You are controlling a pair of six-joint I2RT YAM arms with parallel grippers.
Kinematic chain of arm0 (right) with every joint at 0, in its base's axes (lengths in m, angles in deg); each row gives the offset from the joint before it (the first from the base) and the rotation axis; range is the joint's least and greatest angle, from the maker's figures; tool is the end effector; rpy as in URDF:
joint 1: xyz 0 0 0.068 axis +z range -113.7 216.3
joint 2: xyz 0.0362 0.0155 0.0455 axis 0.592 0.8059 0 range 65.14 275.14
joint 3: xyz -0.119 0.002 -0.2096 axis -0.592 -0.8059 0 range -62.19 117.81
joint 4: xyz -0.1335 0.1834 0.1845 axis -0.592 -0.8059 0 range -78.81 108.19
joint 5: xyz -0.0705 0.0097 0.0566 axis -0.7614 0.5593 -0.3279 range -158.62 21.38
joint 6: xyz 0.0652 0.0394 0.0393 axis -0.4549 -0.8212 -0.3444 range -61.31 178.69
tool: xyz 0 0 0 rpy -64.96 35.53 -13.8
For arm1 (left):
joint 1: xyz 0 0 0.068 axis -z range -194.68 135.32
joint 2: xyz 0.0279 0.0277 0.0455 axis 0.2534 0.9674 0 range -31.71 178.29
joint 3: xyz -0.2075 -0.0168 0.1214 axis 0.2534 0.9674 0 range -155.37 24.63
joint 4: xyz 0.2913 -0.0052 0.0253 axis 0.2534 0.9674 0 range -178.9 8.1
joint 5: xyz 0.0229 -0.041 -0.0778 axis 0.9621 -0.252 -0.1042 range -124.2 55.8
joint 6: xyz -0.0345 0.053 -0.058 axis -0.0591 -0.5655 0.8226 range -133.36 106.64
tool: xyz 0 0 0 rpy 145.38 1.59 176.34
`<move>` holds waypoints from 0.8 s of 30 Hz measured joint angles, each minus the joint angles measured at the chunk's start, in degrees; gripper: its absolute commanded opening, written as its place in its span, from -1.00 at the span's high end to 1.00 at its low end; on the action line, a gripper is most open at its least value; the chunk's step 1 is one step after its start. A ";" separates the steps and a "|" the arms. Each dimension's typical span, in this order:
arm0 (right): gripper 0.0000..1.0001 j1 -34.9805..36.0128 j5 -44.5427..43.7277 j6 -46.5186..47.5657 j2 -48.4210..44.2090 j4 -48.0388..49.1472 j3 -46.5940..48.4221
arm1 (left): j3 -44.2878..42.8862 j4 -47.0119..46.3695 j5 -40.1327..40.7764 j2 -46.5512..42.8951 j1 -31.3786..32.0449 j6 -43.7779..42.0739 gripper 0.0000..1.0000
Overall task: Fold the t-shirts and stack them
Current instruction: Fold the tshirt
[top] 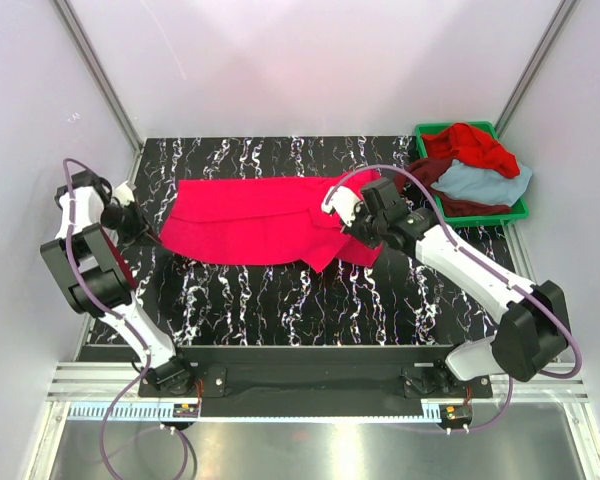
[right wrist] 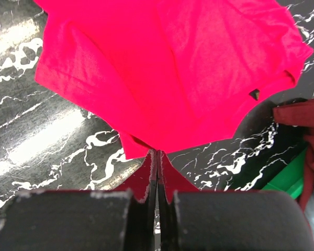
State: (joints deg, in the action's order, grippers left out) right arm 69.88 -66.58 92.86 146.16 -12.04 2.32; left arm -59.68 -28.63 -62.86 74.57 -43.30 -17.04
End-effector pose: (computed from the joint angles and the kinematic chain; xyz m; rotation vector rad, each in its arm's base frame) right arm 0.3066 0.2067 0.2114 -1.3440 1.9717 0.0374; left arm 0.3542 0.1519 0.1478 -0.5584 2.7503 -0.6356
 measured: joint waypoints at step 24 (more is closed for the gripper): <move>1.00 -4.26 -4.13 2.97 5.33 0.00 11.56 | -16.74 8.44 -1.66 7.58 1.49 -2.16 1.00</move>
State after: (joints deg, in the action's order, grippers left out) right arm 65.62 -70.71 95.84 151.49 -12.04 13.88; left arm -76.42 -20.19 -64.52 82.15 -41.82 -19.20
